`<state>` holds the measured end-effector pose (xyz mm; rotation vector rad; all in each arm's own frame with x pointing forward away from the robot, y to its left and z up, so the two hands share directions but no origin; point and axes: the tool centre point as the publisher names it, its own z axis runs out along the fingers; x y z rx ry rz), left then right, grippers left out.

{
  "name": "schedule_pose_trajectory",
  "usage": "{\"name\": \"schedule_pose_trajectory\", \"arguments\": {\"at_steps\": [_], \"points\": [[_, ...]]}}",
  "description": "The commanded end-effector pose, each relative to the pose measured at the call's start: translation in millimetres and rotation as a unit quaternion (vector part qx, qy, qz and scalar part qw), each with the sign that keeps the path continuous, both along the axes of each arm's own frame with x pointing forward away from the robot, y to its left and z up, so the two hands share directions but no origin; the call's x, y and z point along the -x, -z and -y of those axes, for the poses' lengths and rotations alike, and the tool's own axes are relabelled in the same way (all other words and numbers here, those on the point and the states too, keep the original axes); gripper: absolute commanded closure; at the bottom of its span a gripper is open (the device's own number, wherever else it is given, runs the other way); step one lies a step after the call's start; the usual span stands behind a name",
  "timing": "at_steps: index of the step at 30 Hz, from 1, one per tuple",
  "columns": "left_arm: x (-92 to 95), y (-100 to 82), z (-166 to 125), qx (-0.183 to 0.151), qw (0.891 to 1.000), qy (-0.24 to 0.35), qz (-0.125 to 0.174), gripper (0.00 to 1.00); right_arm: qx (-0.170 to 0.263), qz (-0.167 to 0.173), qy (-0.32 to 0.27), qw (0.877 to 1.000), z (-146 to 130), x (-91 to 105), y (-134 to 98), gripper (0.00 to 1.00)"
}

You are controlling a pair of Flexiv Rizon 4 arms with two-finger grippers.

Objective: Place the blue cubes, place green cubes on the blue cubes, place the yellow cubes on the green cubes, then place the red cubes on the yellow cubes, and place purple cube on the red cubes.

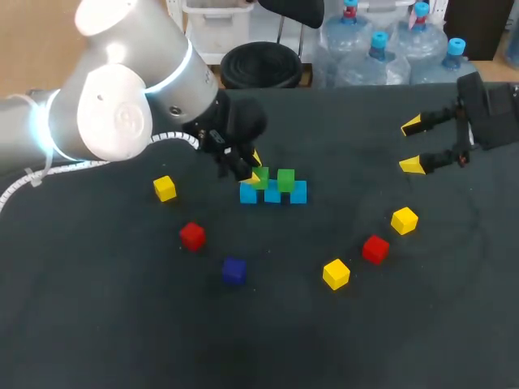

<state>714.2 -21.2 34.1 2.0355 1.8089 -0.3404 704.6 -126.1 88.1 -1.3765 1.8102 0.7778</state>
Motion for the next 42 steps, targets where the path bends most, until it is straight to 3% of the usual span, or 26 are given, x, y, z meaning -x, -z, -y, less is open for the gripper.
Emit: {"name": "schedule_pose_trajectory", "arguments": {"at_steps": [1,42], "points": [[-2.9,0.0,0.6,-0.002,1.000,0.002,-0.002,0.95,-0.001,0.001,0.000,1.000,-0.3,-0.3,0.6,0.00],[0.6,1.6,-0.1,-0.009,1.000,0.002,-0.004,0.72,-0.001,0.001,0.000,1.000,-0.3,-0.3,0.6,0.00]]}}
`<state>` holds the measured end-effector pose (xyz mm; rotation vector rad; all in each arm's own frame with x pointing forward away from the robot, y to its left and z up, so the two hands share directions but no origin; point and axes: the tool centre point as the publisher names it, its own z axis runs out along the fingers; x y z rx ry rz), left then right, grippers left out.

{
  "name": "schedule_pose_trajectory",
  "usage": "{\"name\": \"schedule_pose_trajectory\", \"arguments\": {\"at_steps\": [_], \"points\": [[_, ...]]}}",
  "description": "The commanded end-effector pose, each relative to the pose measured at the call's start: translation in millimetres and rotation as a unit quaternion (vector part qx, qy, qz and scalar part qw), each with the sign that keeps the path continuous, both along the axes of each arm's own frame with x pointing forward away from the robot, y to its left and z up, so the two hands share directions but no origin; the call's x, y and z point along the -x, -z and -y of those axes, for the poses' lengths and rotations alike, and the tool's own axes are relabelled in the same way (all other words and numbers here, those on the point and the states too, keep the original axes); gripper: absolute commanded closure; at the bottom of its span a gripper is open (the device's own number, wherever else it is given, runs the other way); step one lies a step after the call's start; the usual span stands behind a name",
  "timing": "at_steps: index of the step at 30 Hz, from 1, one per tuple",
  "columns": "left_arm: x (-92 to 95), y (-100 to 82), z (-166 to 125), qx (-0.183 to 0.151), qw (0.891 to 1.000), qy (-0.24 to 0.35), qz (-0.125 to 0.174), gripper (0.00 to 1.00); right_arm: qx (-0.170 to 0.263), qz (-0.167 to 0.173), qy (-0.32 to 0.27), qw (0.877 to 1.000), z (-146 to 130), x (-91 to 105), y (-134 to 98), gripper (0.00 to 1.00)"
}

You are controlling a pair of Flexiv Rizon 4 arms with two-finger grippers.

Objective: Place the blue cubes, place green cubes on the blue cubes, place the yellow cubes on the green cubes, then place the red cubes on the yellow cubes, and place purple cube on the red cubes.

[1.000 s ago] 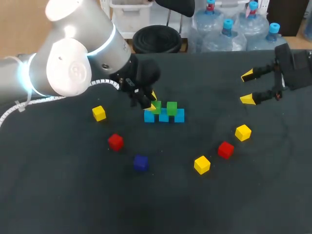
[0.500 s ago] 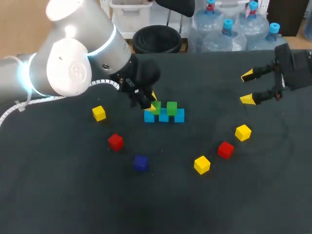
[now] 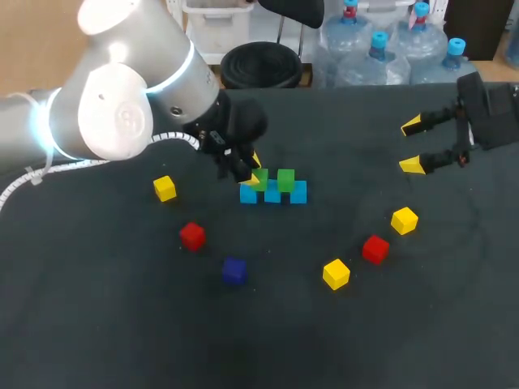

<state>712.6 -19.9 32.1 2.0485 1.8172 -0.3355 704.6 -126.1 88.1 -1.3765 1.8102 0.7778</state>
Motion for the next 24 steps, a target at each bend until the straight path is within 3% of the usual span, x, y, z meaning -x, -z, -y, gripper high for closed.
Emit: {"name": "schedule_pose_trajectory", "arguments": {"at_steps": [1,10,13,15,17,24], "points": [[-1.0,-0.4,1.3,-0.002,1.000,0.001,-0.001,0.72,-0.001,0.001,0.000,1.000,-0.3,-0.3,0.6,0.00],[-1.1,-0.6,2.0,-0.003,1.000,0.001,-0.001,0.68,-0.001,0.001,0.000,1.000,-0.3,-0.3,0.6,0.00],[-1.2,-0.7,1.8,-0.004,1.000,0.001,-0.002,0.51,-0.001,0.001,0.000,1.000,-0.3,-0.3,0.6,0.00],[-1.3,-0.6,1.5,-0.005,1.000,0.001,-0.002,0.22,-0.001,0.001,0.000,1.000,-0.3,-0.3,0.6,0.00],[-1.3,-0.6,1.4,-0.007,1.000,0.000,-0.003,0.00,-0.001,0.001,0.000,1.000,-0.3,-0.3,0.6,0.00],[-1.9,-0.7,1.6,-0.007,1.000,0.000,-0.004,0.00,-0.001,0.001,0.000,1.000,-0.3,-0.3,0.6,0.00]]}}
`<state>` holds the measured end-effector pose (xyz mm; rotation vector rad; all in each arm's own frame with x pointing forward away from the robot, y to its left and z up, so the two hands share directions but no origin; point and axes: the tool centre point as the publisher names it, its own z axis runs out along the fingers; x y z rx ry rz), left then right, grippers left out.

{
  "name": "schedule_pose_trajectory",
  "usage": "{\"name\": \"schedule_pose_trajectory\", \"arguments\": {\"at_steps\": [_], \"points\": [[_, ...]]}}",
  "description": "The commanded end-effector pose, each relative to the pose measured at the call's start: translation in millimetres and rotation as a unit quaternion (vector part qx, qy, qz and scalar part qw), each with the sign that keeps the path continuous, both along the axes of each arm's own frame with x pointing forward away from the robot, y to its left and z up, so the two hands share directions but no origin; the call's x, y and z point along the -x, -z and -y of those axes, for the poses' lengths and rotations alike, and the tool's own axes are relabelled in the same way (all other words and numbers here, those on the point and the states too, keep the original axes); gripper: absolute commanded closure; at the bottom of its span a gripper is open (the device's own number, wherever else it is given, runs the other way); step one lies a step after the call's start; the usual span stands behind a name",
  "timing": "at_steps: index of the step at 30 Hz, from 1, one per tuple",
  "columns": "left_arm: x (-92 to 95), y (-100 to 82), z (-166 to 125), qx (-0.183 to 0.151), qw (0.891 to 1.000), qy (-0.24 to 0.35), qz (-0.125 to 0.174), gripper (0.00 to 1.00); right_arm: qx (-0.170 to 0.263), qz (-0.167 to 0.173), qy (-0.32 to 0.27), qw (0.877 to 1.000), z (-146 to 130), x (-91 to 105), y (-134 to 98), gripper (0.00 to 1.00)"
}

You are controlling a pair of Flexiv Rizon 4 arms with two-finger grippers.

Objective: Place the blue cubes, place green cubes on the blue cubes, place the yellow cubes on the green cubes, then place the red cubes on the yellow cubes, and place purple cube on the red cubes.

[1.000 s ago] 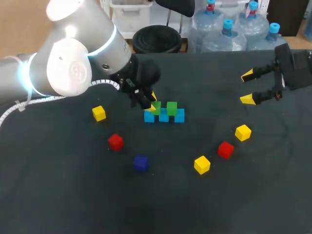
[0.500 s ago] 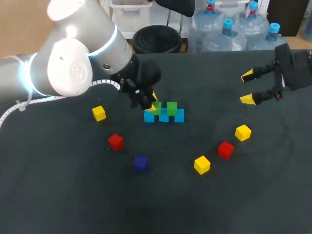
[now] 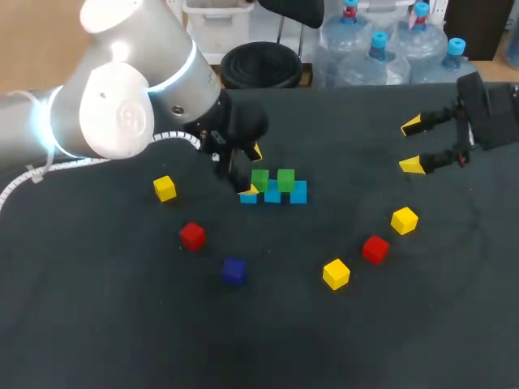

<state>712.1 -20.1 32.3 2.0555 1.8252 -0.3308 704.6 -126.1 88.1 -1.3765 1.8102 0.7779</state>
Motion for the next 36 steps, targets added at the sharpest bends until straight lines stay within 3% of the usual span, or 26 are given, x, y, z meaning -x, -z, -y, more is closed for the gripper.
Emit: {"name": "schedule_pose_trajectory", "arguments": {"at_steps": [1,16,36], "points": [[-2.6,-0.7,1.4,-0.002,1.000,0.000,-0.001,0.00,-0.001,0.001,0.000,1.000,-0.3,-0.3,0.6,0.00],[-7.1,-25.5,-9.8,0.011,1.000,-0.018,0.019,0.00,-0.001,0.001,0.000,1.000,-0.3,-0.3,0.6,0.00],[-2.9,-12.2,4.0,0.011,1.000,-0.001,0.007,0.00,-0.001,0.001,0.000,1.000,-0.3,-0.3,0.6,0.00]]}}
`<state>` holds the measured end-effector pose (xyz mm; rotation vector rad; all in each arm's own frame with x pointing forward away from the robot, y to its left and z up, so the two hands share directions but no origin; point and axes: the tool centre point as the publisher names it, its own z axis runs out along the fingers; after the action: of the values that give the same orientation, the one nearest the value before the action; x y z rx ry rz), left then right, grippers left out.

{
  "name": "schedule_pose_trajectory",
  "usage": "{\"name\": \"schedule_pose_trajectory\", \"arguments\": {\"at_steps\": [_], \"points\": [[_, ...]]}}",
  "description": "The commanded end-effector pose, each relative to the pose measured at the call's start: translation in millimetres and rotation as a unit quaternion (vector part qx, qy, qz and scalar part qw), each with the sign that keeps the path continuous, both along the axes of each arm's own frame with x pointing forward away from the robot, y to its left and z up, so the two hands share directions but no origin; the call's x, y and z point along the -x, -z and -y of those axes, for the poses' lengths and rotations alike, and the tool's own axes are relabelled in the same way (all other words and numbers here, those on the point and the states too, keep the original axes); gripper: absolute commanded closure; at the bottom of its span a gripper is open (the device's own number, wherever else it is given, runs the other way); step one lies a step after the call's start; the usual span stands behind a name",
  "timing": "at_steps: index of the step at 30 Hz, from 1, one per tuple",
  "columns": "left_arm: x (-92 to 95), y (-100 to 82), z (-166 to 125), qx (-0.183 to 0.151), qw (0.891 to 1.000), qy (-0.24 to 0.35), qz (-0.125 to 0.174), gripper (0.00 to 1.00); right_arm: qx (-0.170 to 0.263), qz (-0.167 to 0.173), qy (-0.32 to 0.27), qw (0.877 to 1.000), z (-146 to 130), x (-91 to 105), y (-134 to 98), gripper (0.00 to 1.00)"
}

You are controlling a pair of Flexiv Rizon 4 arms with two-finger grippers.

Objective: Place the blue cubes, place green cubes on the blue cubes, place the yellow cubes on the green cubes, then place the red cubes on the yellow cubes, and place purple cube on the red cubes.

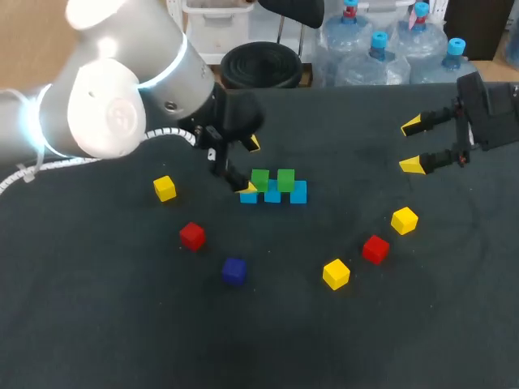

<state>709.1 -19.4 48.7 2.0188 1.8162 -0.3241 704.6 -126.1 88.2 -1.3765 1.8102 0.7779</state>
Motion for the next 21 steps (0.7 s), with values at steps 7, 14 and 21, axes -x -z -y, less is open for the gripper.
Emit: {"name": "schedule_pose_trajectory", "arguments": {"at_steps": [7,14,21], "points": [[-8.0,9.4,9.1,-0.005,1.000,0.020,-0.004,0.04,-0.001,0.001,0.000,1.000,-0.3,-0.3,0.6,0.00],[-9.4,14.4,11.6,-0.008,1.000,0.028,-0.008,0.24,-0.001,0.001,0.000,1.000,-0.3,-0.3,0.6,0.00],[-11.5,16.0,13.3,-0.009,0.999,0.029,-0.010,0.33,-0.001,0.001,0.000,1.000,-0.3,-0.3,0.6,0.00]]}}
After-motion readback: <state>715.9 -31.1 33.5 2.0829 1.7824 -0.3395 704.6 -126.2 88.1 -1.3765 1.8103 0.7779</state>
